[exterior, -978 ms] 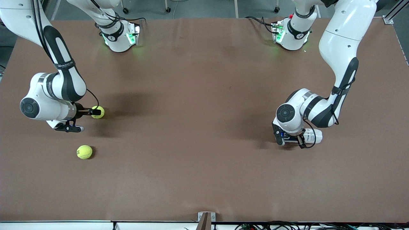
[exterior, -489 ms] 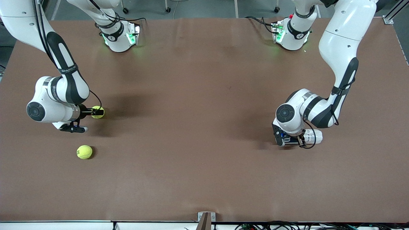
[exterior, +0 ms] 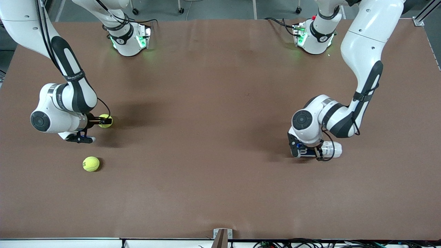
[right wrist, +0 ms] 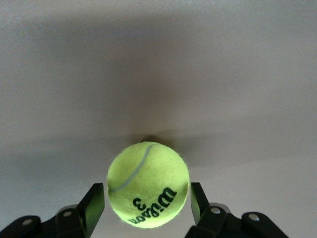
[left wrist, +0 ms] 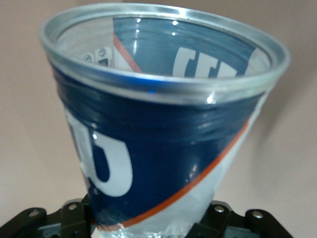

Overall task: Insert tennis ball vertically with right arm
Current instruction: 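Tilt the can opening toward the right gripper while the right gripper lifts the ball, then carry the ball with the right gripper to the can opening, then push the ball into the can with the right gripper and release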

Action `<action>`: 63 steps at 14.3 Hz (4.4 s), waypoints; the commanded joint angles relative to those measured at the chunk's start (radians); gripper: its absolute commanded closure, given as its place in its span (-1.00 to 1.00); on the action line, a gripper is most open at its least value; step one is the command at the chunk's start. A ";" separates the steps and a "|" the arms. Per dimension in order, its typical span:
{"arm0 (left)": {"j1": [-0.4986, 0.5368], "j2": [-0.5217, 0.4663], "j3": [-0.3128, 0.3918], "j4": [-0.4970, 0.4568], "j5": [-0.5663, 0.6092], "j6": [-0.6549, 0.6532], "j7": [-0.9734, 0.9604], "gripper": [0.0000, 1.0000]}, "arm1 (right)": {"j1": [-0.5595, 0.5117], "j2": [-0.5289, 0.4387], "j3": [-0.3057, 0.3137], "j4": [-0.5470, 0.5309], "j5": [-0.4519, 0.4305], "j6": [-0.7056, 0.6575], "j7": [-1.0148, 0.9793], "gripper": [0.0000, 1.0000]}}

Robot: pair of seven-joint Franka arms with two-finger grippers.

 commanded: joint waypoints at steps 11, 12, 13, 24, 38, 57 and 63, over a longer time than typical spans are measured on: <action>-0.134 0.048 -0.180 0.263 -0.300 0.219 -0.137 -0.43 | -0.017 0.009 0.009 0.047 -0.009 -0.033 -0.004 0.44; -0.140 0.053 -0.180 0.260 -0.317 0.276 -0.165 -0.43 | -0.016 -0.002 0.010 0.081 -0.008 -0.087 -0.002 0.44; -0.148 0.066 -0.180 0.259 -0.326 0.328 -0.195 -0.43 | -0.016 -0.016 0.012 0.140 -0.006 -0.179 -0.002 0.44; -0.259 0.249 -0.175 0.250 -0.357 0.966 -0.593 -0.43 | 0.070 -0.031 0.090 0.579 0.297 -0.567 -0.013 0.44; -0.319 0.366 -0.170 0.256 -0.359 1.158 -0.734 -0.47 | 0.359 -0.025 0.085 0.596 0.626 -0.366 0.168 0.43; -0.349 0.389 -0.137 0.253 -0.355 1.158 -0.723 -0.51 | 0.443 0.052 0.084 0.572 0.574 -0.174 0.168 0.40; -0.349 0.392 -0.133 0.253 -0.355 1.163 -0.722 -0.51 | 0.463 0.070 0.082 0.570 0.555 -0.148 0.166 0.37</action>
